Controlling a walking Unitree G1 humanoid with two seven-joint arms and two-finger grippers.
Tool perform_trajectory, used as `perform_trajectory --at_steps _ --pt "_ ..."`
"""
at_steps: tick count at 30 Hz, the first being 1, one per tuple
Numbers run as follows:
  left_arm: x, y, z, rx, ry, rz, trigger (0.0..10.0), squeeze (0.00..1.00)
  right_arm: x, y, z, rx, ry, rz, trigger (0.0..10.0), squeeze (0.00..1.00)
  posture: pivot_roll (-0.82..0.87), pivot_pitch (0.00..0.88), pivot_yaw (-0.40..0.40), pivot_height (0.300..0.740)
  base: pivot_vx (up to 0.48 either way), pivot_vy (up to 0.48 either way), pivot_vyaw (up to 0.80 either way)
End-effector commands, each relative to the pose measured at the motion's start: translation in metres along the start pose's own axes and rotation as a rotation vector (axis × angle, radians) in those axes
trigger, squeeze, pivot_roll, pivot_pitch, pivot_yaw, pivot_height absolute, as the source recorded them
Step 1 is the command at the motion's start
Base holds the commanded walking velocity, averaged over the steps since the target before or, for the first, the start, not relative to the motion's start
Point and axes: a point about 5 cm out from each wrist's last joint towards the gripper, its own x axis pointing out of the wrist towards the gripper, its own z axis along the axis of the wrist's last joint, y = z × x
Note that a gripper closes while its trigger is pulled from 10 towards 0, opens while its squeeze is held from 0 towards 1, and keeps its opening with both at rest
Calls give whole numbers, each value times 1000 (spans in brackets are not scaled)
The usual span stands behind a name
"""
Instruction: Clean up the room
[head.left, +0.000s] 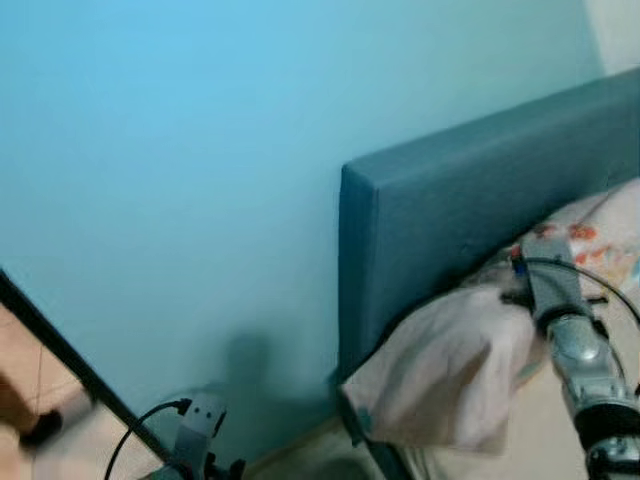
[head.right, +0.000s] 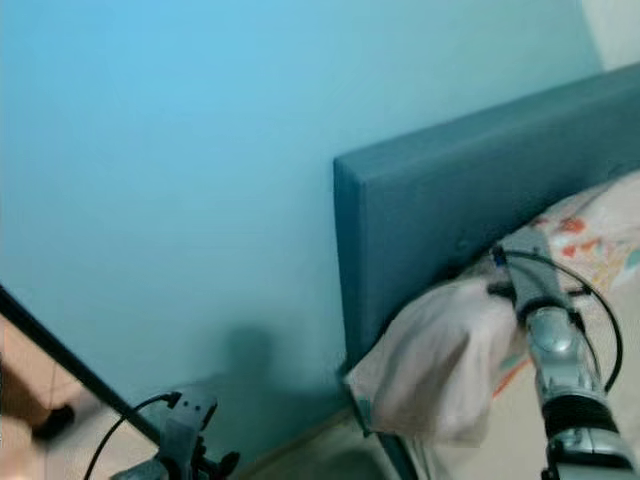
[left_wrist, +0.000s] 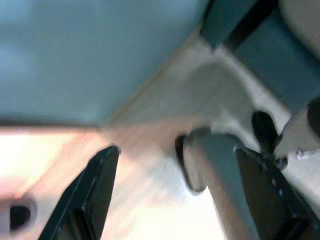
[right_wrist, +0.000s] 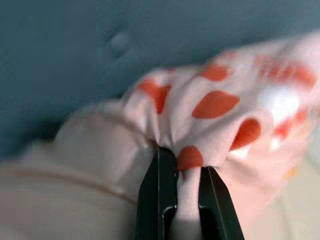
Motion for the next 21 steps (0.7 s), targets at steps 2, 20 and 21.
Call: perform_trajectory --at_steps 2,20,21 --pt "-9 7 -13 10 30 -7 10000 0 -37 18 -63 -45 217 -2 10000 0 73 121 96 638 0 0 0" --pt "-2 1 -2 11 5 -44 10000 0 -48 -61 -84 -1 434 -487 10000 1000 55 100 95 638 0 0 0" --pt "-2 0 -2 5 3 -45 10000 0 -46 -63 -81 -2 426 -496 10000 1000 52 97 91 638 0 0 0"
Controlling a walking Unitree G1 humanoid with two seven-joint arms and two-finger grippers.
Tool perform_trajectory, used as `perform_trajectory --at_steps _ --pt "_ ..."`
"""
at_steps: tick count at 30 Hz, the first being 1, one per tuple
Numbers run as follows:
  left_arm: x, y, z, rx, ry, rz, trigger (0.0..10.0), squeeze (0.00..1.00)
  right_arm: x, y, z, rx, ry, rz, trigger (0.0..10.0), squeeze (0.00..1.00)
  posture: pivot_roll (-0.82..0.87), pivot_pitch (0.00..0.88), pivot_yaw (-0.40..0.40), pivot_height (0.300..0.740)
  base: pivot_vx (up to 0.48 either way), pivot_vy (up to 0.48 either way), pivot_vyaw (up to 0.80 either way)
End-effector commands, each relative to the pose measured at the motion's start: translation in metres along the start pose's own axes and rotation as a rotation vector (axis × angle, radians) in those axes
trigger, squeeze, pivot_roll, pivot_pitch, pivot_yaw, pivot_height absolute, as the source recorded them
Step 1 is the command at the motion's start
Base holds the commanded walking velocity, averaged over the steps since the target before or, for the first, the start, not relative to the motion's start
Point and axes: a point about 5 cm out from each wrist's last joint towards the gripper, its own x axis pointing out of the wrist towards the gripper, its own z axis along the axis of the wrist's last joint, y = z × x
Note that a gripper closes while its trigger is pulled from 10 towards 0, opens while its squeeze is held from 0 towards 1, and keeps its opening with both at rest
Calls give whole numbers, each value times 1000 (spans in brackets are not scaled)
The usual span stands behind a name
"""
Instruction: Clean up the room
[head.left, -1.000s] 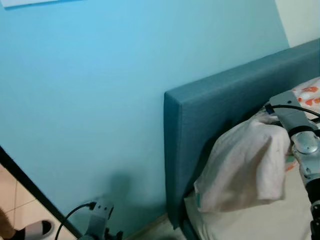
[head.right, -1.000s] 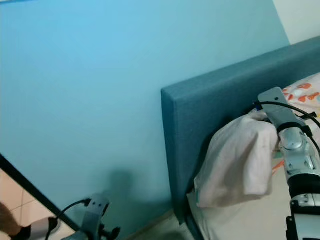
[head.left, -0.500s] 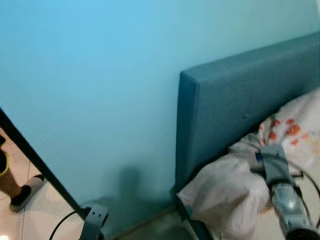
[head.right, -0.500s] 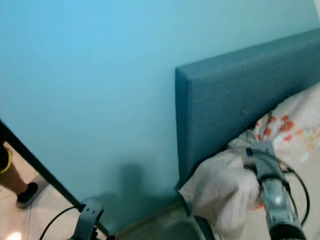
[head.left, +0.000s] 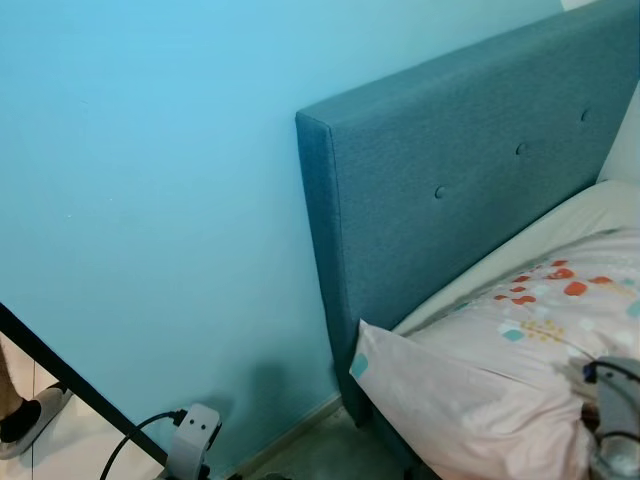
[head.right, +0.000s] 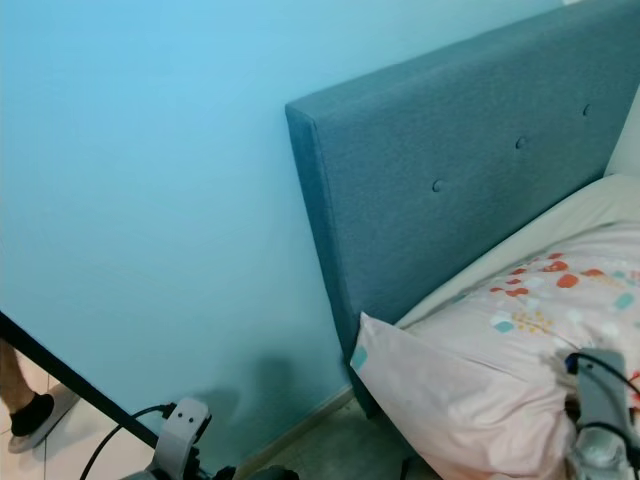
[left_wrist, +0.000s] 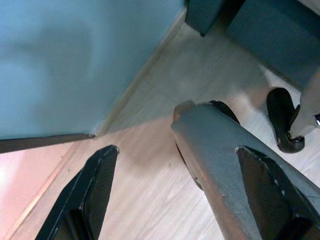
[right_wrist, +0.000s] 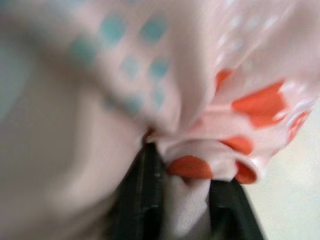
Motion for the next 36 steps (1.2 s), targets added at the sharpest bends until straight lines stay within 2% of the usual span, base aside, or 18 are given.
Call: perform_trajectory --at_steps 1,6,8,14,16,17,18,19,21,22,23,24,25,26,30,33,35,36 --pt "-1 0 -4 -30 10 6 10000 0 1 1 7 19 -17 -21 10000 1000 49 93 89 638 0 0 0" --pt "1 -2 -1 -63 -8 -2 10000 0 2 -2 13 8 -32 -46 10000 1000 46 88 83 638 0 0 0" --pt "3 -3 7 -109 -44 -34 10000 0 4 -7 15 6 -13 -68 10000 1000 37 78 78 638 0 0 0" --pt "4 -2 14 -127 -57 -85 10000 0 6 -10 15 24 23 -72 10000 1000 26 64 74 638 0 0 0" --pt "3 -1 15 -126 -46 -120 10000 0 7 -12 20 39 20 -70 10000 1000 18 57 75 638 0 0 0" --pt "1 2 14 -115 -11 -194 10000 0 8 -15 33 51 -3 -72 10000 1000 5 46 76 638 0 0 0" --pt "1 2 14 -115 -11 -194 10000 0 8 -15 33 51 -3 -72 10000 1000 5 46 76 638 0 0 0" --pt "-2 1 11 -88 23 -267 10000 0 8 -19 43 59 -12 -76 10000 1000 3 41 74 638 0 0 0" --pt "-4 1 9 -70 47 -316 10000 0 8 -21 48 63 -15 -81 10000 1000 2 39 73 638 0 0 0" --pt "-10 -1 3 -20 110 -443 10000 0 7 -27 63 90 -34 -94 10000 906 -5 26 74 638 0 0 0" --pt "-10 -1 3 -20 110 -443 10000 0 7 -27 63 90 -34 -94 10000 906 -5 26 74 638 0 0 0" --pt "-13 -1 2 3 134 -497 10000 0 7 -31 72 101 -48 -101 10000 506 -7 23 73 638 0 0 0" --pt "-15 -1 0 17 150 -532 10000 0 6 -33 77 109 -57 -105 10000 506 -7 23 73 638 0 0 0" --pt "-17 -2 1 27 159 -582 10000 0 6 -35 87 129 -73 -100 10000 0 -8 10 70 638 0 0 0" --pt "-19 -4 14 37 144 -723 10000 0 4 -33 113 182 -133 -45 10000 0 -7 0 65 638 0 0 0" --pt "-20 -4 18 45 132 -756 10000 0 3 -30 119 194 -151 -20 10000 0 -6 0 64 638 0 0 0" --pt "-24 -6 34 67 87 -888 10000 0 -1 -23 130 214 -194 25 10000 0 -6 0 59 638 0 0 0" --pt "-24 -6 34 67 87 -888 10000 0 -1 -23 130 214 -194 25 10000 0 -6 0 59 638 0 0 0"
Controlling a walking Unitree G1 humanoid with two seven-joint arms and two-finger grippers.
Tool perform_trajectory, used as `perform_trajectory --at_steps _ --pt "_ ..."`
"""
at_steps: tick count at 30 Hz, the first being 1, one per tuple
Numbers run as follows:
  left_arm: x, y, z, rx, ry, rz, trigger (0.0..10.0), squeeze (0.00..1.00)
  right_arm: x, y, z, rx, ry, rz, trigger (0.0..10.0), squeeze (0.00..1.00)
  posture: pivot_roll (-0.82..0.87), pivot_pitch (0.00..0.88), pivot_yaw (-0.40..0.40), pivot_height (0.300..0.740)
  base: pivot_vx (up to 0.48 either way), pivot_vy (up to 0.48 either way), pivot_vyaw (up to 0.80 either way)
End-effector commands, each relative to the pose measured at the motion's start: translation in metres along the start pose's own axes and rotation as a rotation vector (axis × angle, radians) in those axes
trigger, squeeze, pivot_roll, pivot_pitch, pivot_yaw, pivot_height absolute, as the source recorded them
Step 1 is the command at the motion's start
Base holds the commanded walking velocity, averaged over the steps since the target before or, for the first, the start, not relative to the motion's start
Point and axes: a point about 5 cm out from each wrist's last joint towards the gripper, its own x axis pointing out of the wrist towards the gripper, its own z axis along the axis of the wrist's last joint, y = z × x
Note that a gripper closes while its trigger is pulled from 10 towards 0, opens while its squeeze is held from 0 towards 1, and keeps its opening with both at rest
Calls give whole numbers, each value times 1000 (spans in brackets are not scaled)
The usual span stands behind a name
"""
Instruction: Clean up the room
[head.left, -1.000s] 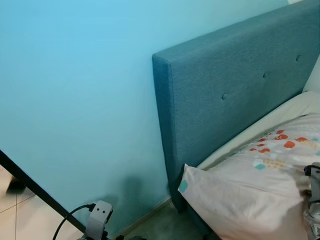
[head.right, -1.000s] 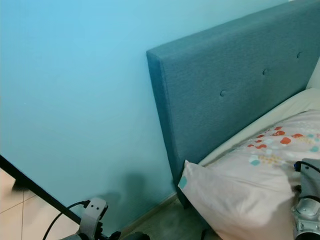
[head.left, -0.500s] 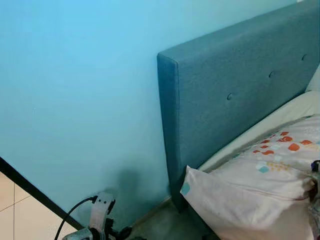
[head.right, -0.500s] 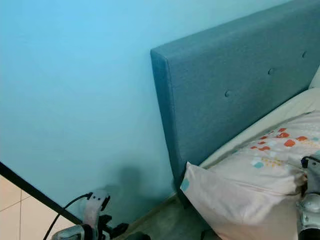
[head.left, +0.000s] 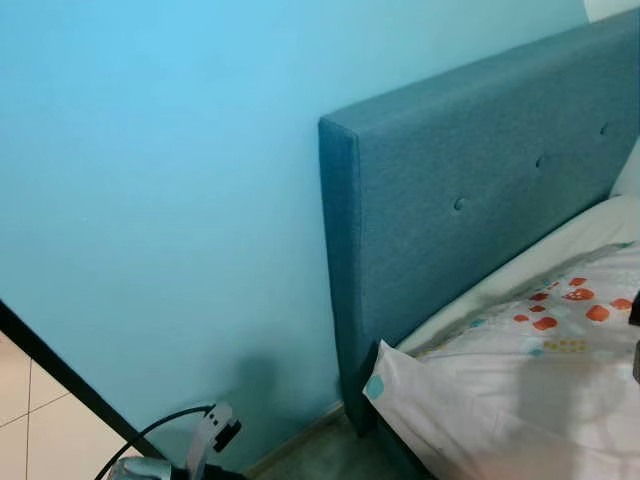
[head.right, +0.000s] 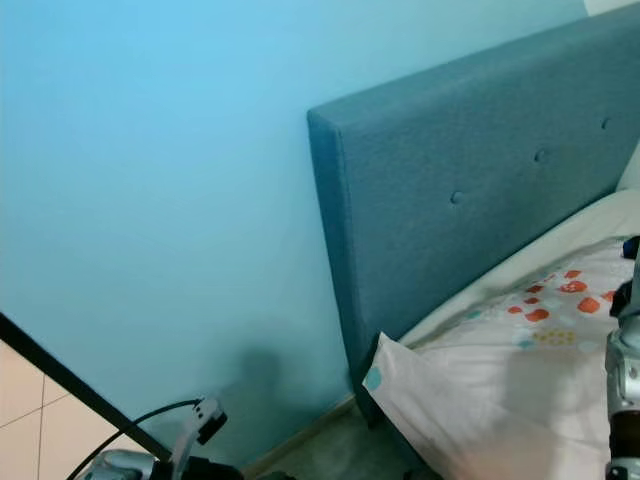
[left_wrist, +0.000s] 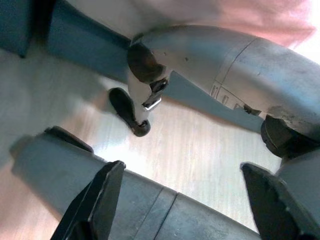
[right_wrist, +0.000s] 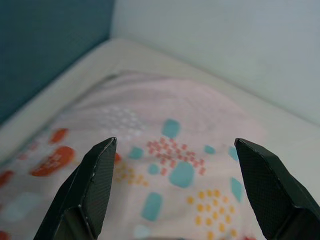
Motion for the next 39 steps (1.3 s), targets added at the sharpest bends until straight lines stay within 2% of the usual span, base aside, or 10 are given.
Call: perform_trajectory --at_steps 1,2,4,7,9,12,15,23,31,39 --pt "-10 -1 12 32 -24 -64 10000 0 -4 12 2 4 -16 49 10000 0 1 0 61 638 0 0 0" --pt "-10 -1 12 32 -24 -64 10000 0 -4 12 2 4 -16 49 10000 0 1 0 61 638 0 0 0" --pt "-9 -3 39 85 -118 -114 10000 0 -10 27 1 13 -13 118 10000 0 1 0 59 638 0 0 -378" --pt "-6 -3 60 95 -218 -118 10000 0 -17 40 -1 19 7 168 10000 0 -8 0 64 638 0 0 -748" --pt "1 2 69 103 -272 -48 10000 0 -21 48 -2 17 15 196 10000 0 -1 0 66 638 0 0 -738" --pt "17 16 79 52 -325 208 10000 0 -27 60 -7 13 31 234 10000 0 -6 0 64 638 0 0 -738" --pt "26 11 81 25 -357 140 10000 0 -30 66 -9 18 44 257 10000 0 -21 0 63 638 0 0 -738" --pt "36 -1 89 25 -366 24 10000 0 -29 67 -7 14 46 264 10000 0 -24 0 61 638 0 0 -733" --pt "46 6 112 46 -454 187 10000 0 -28 67 -9 7 59 271 10000 0 -26 0 59 638 0 0 -730" --pt "57 5 133 55 -542 320 10000 0 -41 89 -22 51 93 362 10000 0 -29 0 53 638 0 0 -730"
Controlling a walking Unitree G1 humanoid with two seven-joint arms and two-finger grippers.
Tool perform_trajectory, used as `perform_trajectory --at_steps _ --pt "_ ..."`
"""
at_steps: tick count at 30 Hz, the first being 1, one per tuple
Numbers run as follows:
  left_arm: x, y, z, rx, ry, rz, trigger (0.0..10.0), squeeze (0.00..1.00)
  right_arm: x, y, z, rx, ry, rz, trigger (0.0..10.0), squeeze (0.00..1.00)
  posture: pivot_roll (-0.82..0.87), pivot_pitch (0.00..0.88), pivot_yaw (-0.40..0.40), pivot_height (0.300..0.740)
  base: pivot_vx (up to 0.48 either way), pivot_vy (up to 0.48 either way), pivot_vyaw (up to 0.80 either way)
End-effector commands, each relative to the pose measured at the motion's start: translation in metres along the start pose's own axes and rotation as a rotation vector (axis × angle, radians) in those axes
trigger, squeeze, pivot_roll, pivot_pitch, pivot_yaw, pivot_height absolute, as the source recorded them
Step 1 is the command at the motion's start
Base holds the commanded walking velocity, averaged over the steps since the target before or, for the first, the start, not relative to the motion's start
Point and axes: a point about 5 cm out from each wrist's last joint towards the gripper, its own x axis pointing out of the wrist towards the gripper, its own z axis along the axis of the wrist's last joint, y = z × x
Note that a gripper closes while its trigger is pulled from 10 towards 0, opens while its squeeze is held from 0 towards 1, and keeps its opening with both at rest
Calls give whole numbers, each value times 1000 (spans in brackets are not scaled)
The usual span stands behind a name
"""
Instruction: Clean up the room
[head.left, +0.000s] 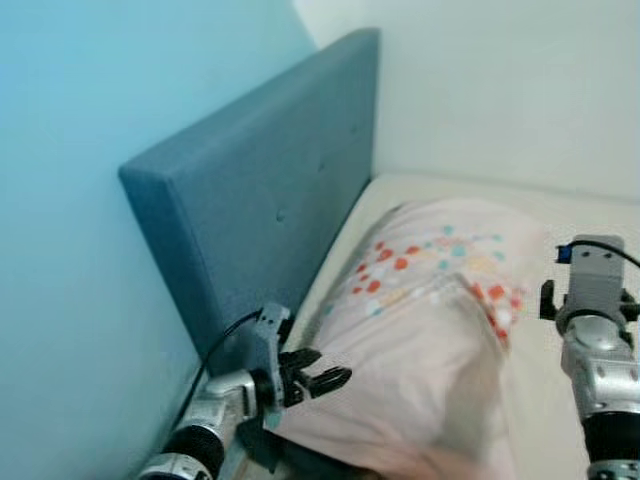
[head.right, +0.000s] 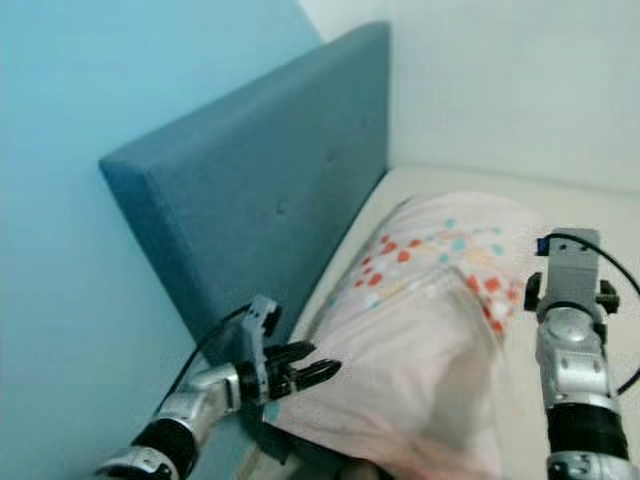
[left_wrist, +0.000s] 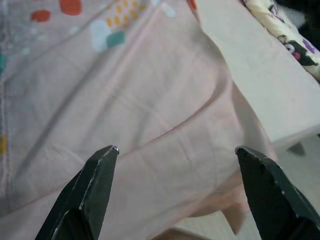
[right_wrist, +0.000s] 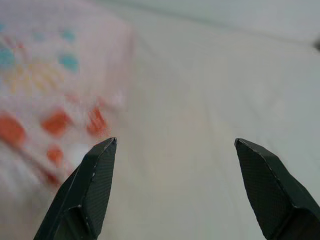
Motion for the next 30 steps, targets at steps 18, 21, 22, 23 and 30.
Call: perform_trajectory --at_steps 18,21,22,23,30 --pt "5 12 6 68 -71 322 10000 0 -20 48 -25 24 17 194 10000 0 -35 0 62 638 0 0 -720" --pt "7 13 11 87 -89 368 10000 0 -20 48 -24 25 11 193 10000 0 -39 0 64 638 0 0 -712" --pt "7 14 13 92 -98 392 10000 0 -20 48 -24 23 8 193 10000 0 -39 0 64 638 0 0 -712" --pt "7 14 13 92 -98 392 10000 0 -20 48 -24 23 8 193 10000 0 -39 0 64 638 0 0 -712" --pt "7 23 27 132 -112 535 10000 0 -22 46 -24 20 2 190 10000 0 -48 0 73 638 0 0 -712"
